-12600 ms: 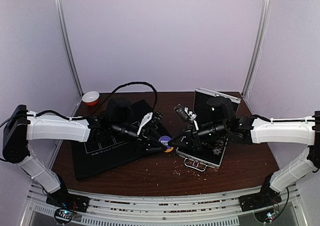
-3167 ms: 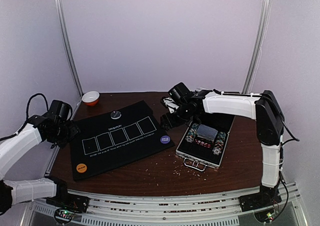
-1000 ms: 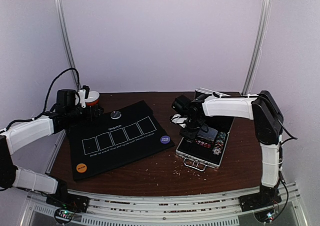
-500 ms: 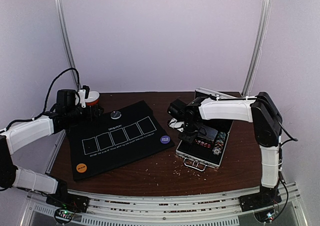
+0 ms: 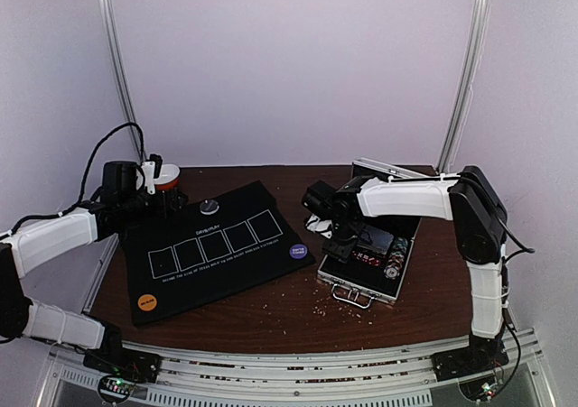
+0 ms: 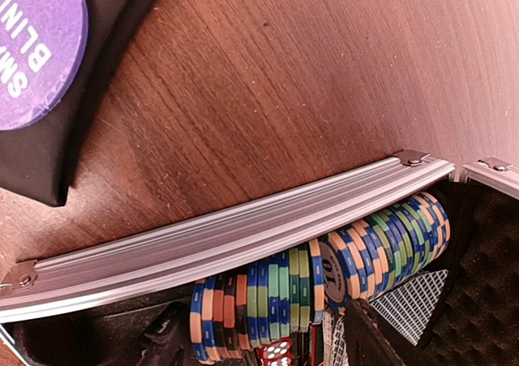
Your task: Distribute texas hold em gaming equipment
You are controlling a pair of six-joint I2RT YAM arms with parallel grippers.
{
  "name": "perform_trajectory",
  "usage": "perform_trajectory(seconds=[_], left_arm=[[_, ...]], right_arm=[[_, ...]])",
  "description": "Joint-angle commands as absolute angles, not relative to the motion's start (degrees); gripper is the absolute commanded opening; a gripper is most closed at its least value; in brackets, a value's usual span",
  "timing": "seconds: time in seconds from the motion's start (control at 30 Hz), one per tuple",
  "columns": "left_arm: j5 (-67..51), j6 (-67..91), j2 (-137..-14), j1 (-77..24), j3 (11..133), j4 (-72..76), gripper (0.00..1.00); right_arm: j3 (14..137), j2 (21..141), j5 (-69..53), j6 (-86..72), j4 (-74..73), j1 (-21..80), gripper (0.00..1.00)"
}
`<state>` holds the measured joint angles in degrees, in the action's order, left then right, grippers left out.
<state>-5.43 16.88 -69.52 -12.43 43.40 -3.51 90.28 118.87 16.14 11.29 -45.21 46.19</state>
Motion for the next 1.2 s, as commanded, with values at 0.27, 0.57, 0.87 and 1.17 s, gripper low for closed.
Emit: perform_trajectory(seconds=[0.27,0.57,0.87,1.17], left_arm=[[-6.4,16.7,-70.4,-12.1,43.7,-2.0,0.87],[-6.5,16.4,-70.4,-12.1,43.7,-2.0,0.87],[-6.2,16.4,-70.6,-12.1,43.7,-2.1,0.87],[-6.2,16.3,-70.6,-12.1,43.7,-2.4,0.87]], right_arm=[[89.3,121.5,8.2,10.7,-47.5,44.4,0.58],[87.4,119.5,7.6,10.3,-48.9,44.4,0.52],[87.2,118.5,10.8,9.0,-47.4,45.2,0.53],[88.7,122.1,12.8,9.5,-46.4,44.6,0.68]])
